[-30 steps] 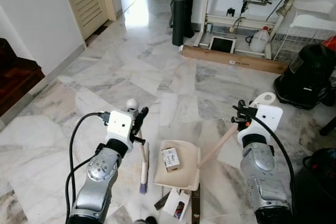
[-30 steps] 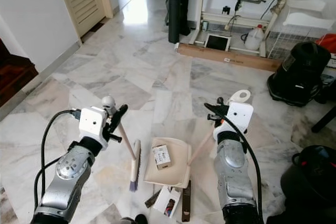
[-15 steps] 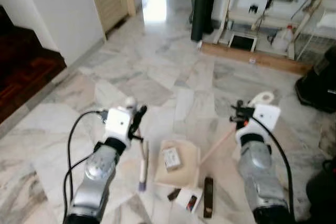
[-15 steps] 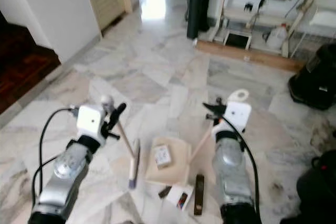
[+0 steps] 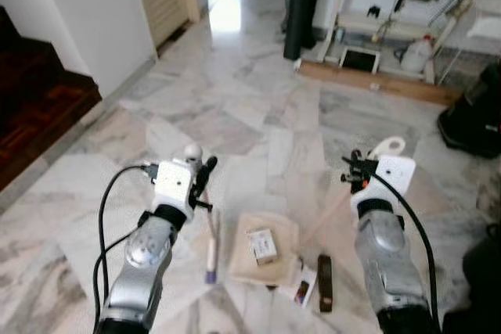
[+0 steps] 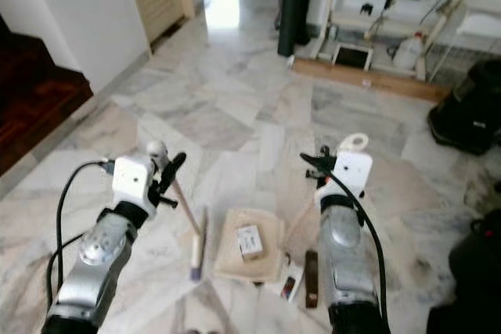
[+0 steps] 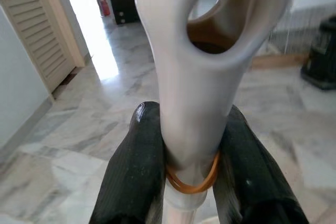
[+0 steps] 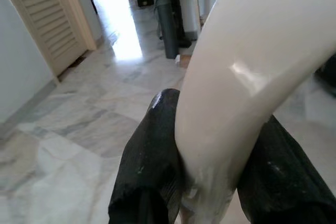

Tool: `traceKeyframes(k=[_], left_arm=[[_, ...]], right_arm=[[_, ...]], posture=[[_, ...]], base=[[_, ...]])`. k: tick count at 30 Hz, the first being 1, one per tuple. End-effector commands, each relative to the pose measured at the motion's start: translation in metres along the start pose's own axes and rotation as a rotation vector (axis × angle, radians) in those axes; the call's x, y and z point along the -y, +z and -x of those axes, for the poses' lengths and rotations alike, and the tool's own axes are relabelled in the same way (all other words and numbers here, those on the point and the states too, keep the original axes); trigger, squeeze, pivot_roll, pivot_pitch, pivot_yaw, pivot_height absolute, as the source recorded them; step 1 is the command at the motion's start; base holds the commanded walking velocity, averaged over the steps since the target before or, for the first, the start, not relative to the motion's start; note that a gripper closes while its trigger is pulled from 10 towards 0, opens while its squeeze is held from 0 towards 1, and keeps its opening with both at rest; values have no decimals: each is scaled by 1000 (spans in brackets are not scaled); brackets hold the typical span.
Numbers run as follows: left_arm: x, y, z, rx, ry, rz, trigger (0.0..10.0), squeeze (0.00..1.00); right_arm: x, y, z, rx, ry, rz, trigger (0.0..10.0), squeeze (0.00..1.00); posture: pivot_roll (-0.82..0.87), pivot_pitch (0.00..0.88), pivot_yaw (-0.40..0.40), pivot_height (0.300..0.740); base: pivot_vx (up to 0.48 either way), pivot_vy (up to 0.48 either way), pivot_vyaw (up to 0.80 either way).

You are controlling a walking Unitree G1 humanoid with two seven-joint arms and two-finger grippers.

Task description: Sweep floor

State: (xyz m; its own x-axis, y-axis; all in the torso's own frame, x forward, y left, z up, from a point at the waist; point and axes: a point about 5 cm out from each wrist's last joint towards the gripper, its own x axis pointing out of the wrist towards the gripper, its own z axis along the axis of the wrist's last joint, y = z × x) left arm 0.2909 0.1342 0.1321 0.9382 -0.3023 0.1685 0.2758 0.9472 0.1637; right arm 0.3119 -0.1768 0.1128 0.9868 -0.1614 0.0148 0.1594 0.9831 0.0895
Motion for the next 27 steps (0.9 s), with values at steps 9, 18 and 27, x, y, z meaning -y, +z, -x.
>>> traceKeyframes(k=[9, 18, 27], left_arm=[[0, 9, -2, 37, -7, -4, 10000, 0], [0, 9, -2, 32, -8, -5, 10000, 0], [0, 9, -2, 29, -10, -7, 10000, 0]], right_arm=[[-2, 8, -1, 40, 5, -8, 10000, 0], [-3, 8, -1, 39, 9, -4, 10000, 0], [-4, 7, -1, 35, 12, -5, 10000, 0]], posture=[[64, 101, 36, 740], [66, 106, 36, 740], [69, 111, 37, 740]], base=[[0, 318, 415], [0, 317, 561], [0, 316, 753]])
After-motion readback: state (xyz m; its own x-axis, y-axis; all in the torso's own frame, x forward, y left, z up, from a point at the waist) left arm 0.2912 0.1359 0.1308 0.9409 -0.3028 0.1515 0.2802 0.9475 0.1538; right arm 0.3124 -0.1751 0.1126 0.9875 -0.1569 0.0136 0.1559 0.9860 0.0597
